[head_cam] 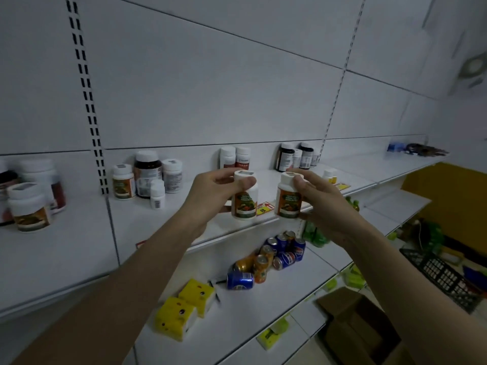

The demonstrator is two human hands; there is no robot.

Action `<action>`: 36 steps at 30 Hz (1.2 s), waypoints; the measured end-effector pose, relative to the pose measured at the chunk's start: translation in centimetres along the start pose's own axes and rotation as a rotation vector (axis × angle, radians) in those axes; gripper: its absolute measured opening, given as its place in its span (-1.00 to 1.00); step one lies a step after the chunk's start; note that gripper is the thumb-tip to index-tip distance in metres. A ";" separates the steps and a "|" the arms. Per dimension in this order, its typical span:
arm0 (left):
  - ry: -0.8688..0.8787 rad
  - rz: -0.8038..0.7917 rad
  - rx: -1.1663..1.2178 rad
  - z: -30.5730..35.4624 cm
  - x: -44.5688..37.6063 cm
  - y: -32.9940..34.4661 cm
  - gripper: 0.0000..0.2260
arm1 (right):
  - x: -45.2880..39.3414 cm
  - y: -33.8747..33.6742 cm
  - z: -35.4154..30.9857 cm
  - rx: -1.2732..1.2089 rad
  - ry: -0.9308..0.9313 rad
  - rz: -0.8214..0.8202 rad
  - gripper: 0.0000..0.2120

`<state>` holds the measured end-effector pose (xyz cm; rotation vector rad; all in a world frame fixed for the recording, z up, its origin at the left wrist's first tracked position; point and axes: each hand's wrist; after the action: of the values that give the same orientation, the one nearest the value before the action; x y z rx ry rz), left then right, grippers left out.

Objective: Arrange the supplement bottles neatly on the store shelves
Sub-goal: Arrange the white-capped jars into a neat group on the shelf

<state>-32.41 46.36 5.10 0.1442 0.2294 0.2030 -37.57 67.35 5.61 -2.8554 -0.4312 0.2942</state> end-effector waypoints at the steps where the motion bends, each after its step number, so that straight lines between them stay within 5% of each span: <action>1: 0.010 0.020 0.003 -0.2 -0.7 0.1 -0.66 | -1.1 -0.2 0.2 -0.012 -0.010 -0.009 -0.80; 12: 0.147 0.426 -0.037 -5.0 -8.4 3.4 -0.67 | -14.5 -0.7 4.8 -0.054 -0.178 -0.230 -0.72; 22: 0.173 0.580 -0.322 -7.5 -11.0 3.7 -0.70 | -21.1 -1.9 7.8 -0.036 -0.283 -0.410 -0.72; 36: 0.113 0.515 -0.357 -9.3 -11.1 2.7 -0.75 | -22.7 1.2 10.8 -0.010 -0.367 -0.620 -0.84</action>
<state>-45.69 47.64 -1.07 -0.1676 0.2622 0.7598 -61.04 61.36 -1.35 -2.5023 -1.3402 0.6841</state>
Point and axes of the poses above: each hand's wrist, its own x-axis away from the middle knuckle, its own y-axis out of the palm, z = x × y, and after that the axes turned 10 degrees about x, right-handed
